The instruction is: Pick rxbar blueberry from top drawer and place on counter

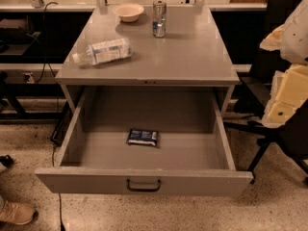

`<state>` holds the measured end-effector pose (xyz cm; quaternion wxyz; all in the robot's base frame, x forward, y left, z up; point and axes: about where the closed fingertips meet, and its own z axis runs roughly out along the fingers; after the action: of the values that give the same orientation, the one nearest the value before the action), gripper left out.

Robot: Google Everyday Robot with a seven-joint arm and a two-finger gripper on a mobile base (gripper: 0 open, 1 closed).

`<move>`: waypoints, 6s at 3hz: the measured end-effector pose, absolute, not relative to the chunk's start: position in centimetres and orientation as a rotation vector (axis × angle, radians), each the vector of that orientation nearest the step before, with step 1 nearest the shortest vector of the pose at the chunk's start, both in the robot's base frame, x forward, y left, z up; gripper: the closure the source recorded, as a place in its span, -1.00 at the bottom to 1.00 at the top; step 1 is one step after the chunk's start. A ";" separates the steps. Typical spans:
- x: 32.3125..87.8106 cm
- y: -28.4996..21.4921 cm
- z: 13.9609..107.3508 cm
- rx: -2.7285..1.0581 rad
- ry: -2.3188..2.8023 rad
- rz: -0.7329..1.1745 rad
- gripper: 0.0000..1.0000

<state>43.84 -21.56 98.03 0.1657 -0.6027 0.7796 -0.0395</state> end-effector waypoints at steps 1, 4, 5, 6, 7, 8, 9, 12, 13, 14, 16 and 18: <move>43.8 -21.6 98.0 -1.716 2.220 -0.113 -1.00; 50.7 -6.2 84.5 -1.641 2.026 0.533 -1.00; 51.2 -6.5 85.1 -1.625 2.019 0.491 -1.00; 51.1 -6.5 85.0 -1.631 2.021 0.496 -1.00; 52.3 -5.8 80.4 -1.589 1.983 0.599 -1.00; 53.9 -5.1 76.5 -1.535 1.952 0.650 -1.00; 55.2 -4.2 73.5 -1.470 1.922 0.651 -1.00; 58.3 4.1 66.5 -1.497 1.815 0.624 -1.00; 59.0 7.1 63.8 -1.565 1.801 0.593 -1.00; 60.1 8.6 61.5 -1.598 1.812 0.589 -1.00; 61.7 8.4 59.3 -1.590 1.864 0.564 -1.00; 63.2 6.8 58.9 -1.542 1.920 0.505 -1.00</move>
Offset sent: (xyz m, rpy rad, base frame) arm 0.0341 0.0702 -0.0905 0.2221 0.1576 0.1270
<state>63.23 6.77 58.87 0.3087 -0.5835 0.7264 0.1912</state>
